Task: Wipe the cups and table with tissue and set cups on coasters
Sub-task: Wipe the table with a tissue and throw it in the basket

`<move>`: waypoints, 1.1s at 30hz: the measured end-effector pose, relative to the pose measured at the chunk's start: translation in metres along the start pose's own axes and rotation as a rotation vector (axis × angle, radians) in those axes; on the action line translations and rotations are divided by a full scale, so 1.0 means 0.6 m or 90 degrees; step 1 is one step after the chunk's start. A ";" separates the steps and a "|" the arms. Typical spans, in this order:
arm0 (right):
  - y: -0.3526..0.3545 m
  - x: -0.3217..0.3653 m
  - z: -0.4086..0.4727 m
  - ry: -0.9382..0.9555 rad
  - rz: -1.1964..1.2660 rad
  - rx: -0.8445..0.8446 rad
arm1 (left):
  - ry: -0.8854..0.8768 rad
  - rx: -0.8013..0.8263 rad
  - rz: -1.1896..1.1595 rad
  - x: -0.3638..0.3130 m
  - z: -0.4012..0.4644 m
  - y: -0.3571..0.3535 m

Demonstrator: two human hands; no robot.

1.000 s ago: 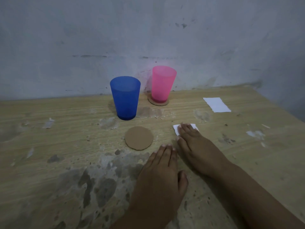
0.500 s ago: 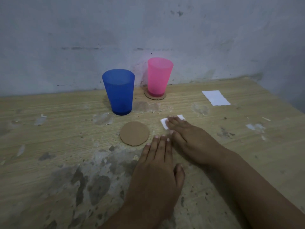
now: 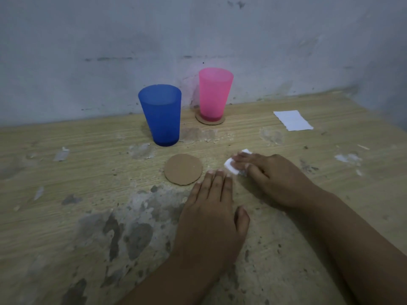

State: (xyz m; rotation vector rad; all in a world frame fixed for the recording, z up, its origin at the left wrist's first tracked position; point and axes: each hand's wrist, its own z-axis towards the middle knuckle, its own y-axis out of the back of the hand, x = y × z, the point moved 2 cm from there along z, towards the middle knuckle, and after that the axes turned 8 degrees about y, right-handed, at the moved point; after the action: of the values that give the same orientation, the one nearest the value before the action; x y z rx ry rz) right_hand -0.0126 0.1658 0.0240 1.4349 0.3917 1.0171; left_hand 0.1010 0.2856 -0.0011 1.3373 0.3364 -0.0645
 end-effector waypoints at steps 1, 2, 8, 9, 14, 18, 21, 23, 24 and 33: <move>0.004 -0.009 0.001 -0.020 -0.032 -0.012 | -0.003 -0.001 0.001 0.000 0.000 -0.001; 0.004 -0.015 0.005 -0.035 -0.066 -0.008 | -0.003 -0.005 0.003 0.000 0.000 -0.001; -0.022 0.011 0.016 0.017 -0.039 0.019 | 0.002 -0.016 0.000 -0.003 -0.001 0.001; -0.016 0.009 0.010 0.016 -0.011 0.009 | 0.001 -0.017 0.001 -0.003 -0.001 0.001; 0.007 -0.016 0.013 -0.058 -0.119 -0.058 | 0.001 -0.016 -0.007 0.000 -0.001 -0.002; -0.025 0.012 0.019 0.025 -0.044 0.029 | -0.003 -0.025 -0.008 -0.001 0.000 -0.003; -0.013 0.008 0.007 0.019 0.024 -0.002 | -0.007 -0.019 -0.012 -0.002 0.001 -0.002; 0.003 -0.010 0.007 -0.030 -0.014 -0.048 | -0.005 -0.009 -0.015 0.000 0.001 -0.003; 0.008 -0.017 0.010 -0.050 -0.040 -0.048 | -0.006 -0.009 -0.019 0.000 0.001 -0.004; 0.011 -0.014 -0.005 0.010 0.083 -0.005 | -0.004 -0.011 -0.012 -0.001 0.000 -0.004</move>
State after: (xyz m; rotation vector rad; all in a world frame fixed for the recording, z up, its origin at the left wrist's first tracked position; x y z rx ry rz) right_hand -0.0218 0.1600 0.0269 1.4605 0.3080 1.1332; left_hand 0.0996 0.2850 -0.0029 1.3174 0.3438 -0.0807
